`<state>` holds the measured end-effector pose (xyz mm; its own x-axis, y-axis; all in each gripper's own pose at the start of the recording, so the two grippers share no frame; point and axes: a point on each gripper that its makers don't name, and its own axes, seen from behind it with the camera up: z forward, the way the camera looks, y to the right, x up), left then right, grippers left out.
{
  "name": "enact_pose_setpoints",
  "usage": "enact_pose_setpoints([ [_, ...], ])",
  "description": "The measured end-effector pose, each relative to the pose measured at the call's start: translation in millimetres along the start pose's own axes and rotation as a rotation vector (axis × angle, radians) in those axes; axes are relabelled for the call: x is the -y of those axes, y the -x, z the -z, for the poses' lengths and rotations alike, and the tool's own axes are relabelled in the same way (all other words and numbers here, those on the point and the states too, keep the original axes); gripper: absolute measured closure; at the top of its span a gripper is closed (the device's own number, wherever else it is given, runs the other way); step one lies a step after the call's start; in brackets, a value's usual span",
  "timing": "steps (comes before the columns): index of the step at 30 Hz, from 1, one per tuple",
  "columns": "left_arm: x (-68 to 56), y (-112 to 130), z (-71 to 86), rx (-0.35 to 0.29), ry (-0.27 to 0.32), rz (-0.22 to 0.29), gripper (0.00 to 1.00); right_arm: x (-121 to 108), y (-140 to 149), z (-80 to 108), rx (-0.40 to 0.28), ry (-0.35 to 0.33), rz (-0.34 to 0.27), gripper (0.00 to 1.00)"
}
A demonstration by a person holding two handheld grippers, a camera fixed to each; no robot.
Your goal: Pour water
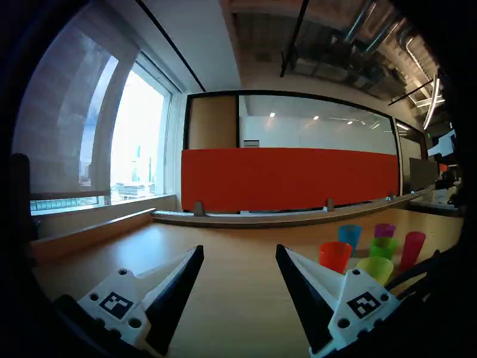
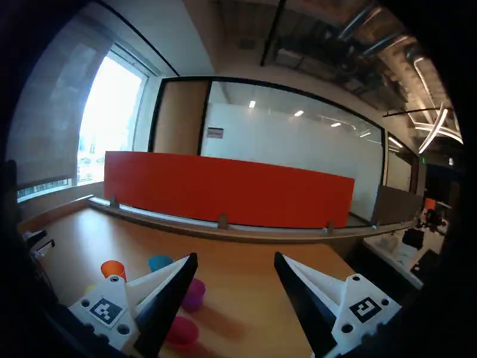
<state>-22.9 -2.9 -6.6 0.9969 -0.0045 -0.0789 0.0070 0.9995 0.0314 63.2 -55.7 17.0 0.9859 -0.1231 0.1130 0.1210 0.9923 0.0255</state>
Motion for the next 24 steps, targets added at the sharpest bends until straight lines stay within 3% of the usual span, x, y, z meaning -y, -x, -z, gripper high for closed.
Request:
enact_pose_setpoints([
  [9, 2.0, 6, -2.2, 0.012, -0.005, -0.001, 0.11, 1, 3, 0.7, 0.006, 0.003, 0.021, 0.00],
  [24, 1.8, 16, -7.2, 0.040, -0.007, -0.005, 0.10, -1, 7, 7.1, -0.001, 0.000, -0.005, 0.00],
])
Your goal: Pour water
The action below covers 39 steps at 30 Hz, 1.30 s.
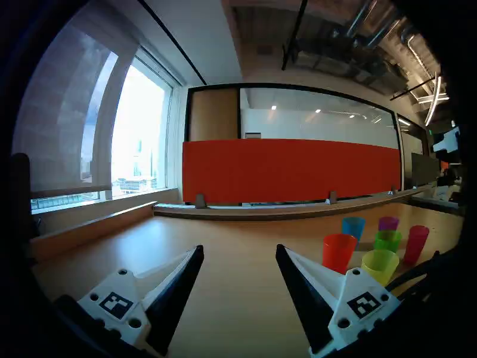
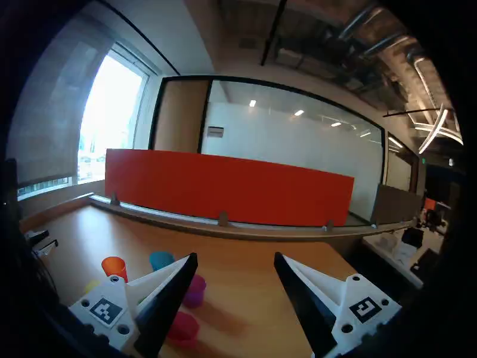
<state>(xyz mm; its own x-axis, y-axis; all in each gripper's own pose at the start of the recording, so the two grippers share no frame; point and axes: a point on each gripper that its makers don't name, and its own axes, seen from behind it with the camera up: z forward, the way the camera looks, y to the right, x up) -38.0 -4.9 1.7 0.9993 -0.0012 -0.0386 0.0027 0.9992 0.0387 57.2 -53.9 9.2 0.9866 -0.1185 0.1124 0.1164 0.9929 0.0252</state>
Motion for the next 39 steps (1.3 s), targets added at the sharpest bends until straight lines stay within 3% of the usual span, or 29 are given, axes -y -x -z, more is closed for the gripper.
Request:
enact_pose_setpoints([
  [7, 0.6, 2, -0.5, 0.000, 0.000, 0.000, 0.10, -7, -13, 1.6, -0.044, 0.005, -0.026, 0.00],
  [18, 1.1, 3, -0.8, 0.000, 0.000, 0.001, 0.10, -40, -17, 4.0, -0.137, 0.064, -0.062, 0.00],
  [26, 0.4, 5, -0.6, -0.001, 0.000, 0.001, 0.10, -49, 9, 0.8, -0.168, 0.051, -0.080, 0.00],
  [39, -0.4, 6, -0.7, -0.001, 0.000, 0.001, 0.10, -53, 74, -11.9, -0.151, 0.026, -0.117, 0.00],
])
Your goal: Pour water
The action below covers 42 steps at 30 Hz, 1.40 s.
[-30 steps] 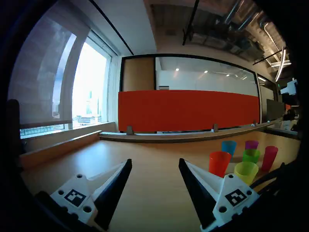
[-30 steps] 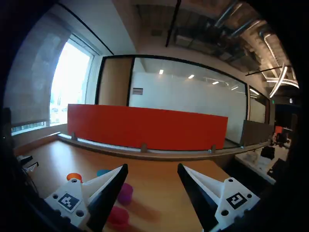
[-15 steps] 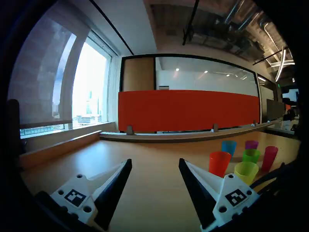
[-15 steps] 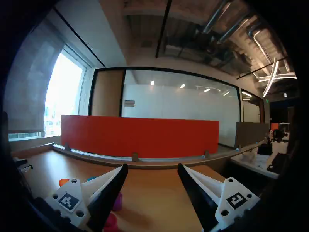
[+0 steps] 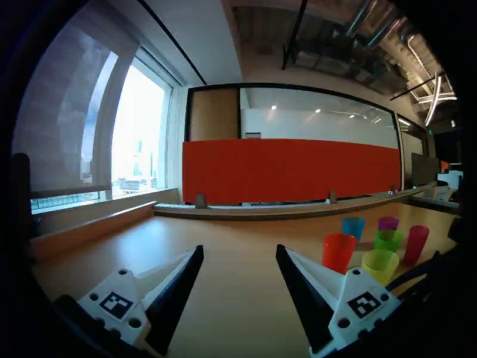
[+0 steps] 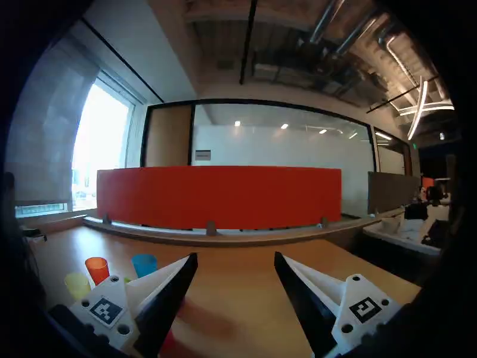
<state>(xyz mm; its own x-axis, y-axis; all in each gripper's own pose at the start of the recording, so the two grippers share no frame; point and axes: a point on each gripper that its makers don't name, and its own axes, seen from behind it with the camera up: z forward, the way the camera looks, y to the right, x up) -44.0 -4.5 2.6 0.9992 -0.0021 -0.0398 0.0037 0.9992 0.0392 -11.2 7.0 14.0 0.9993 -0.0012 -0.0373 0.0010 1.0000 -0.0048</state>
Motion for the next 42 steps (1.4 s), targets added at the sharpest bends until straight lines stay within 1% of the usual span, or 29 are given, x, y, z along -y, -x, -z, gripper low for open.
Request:
enact_pose_setpoints([
  [6, 0.2, 0, -0.2, 0.000, 0.000, 0.000, 0.10, 3, 27, -0.5, 0.017, -0.015, -0.007, 0.00],
  [11, 0.1, 0, 0.0, 0.000, 0.000, 0.000, 0.10, 2, 38, -1.7, 0.025, -0.011, 0.000, 0.00],
  [15, -0.3, 0, -0.2, 0.000, 0.000, 0.000, 0.10, 0, 48, -3.2, 0.033, -0.005, -0.013, 0.00],
  [21, -0.5, 0, -0.4, 0.000, 0.000, 0.000, 0.10, 3, 57, -5.5, 0.038, -0.011, -0.041, 0.00],
  [24, -0.3, 0, -0.4, 0.000, 0.000, 0.000, 0.10, 3, 60, -5.8, 0.040, -0.011, -0.036, 0.00],
  [30, -0.4, 0, -0.1, 0.000, 0.000, 0.000, 0.10, 2, 66, -5.6, 0.042, -0.009, -0.005, 0.00],
  [42, -1.0, -1, 0.2, 0.000, 0.000, 0.000, 0.10, 1, 66, -0.5, 0.029, -0.005, 0.003, 0.00],
])
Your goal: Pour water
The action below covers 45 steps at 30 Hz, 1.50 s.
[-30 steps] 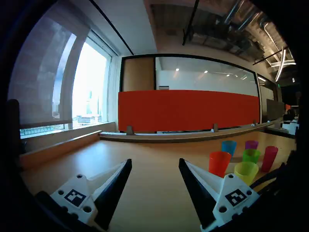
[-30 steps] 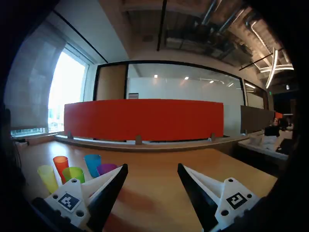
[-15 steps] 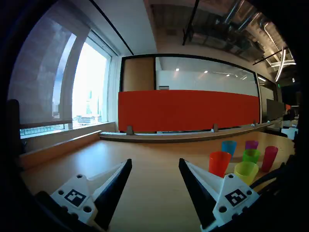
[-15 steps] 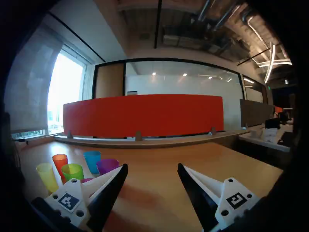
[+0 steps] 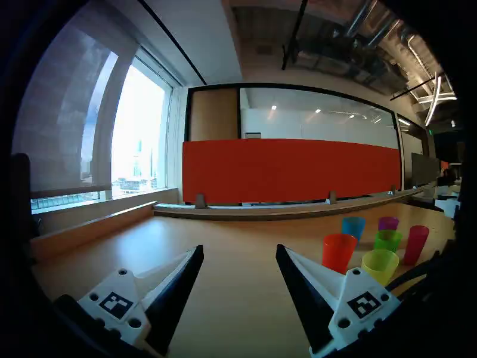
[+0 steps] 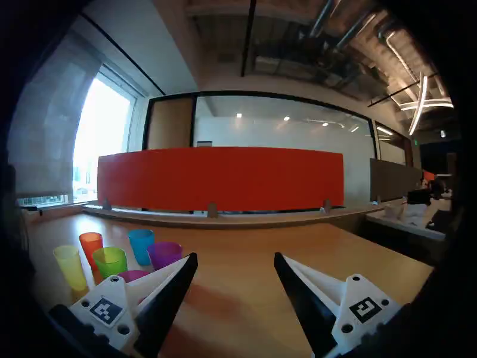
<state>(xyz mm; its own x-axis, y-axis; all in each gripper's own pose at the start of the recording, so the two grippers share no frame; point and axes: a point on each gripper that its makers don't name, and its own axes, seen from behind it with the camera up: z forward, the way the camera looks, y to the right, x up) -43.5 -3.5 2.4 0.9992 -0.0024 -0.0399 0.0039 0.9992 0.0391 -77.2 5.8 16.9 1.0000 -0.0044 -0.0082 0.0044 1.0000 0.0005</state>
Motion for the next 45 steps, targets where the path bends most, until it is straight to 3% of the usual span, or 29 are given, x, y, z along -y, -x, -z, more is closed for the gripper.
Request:
enact_pose_setpoints([
  [45, 0.7, -1.6, 0.1, 0.001, 0.000, -0.001, 0.10, 1.9, 1.0, -1.1, 0.002, -0.010, -0.002, 0.00],
])
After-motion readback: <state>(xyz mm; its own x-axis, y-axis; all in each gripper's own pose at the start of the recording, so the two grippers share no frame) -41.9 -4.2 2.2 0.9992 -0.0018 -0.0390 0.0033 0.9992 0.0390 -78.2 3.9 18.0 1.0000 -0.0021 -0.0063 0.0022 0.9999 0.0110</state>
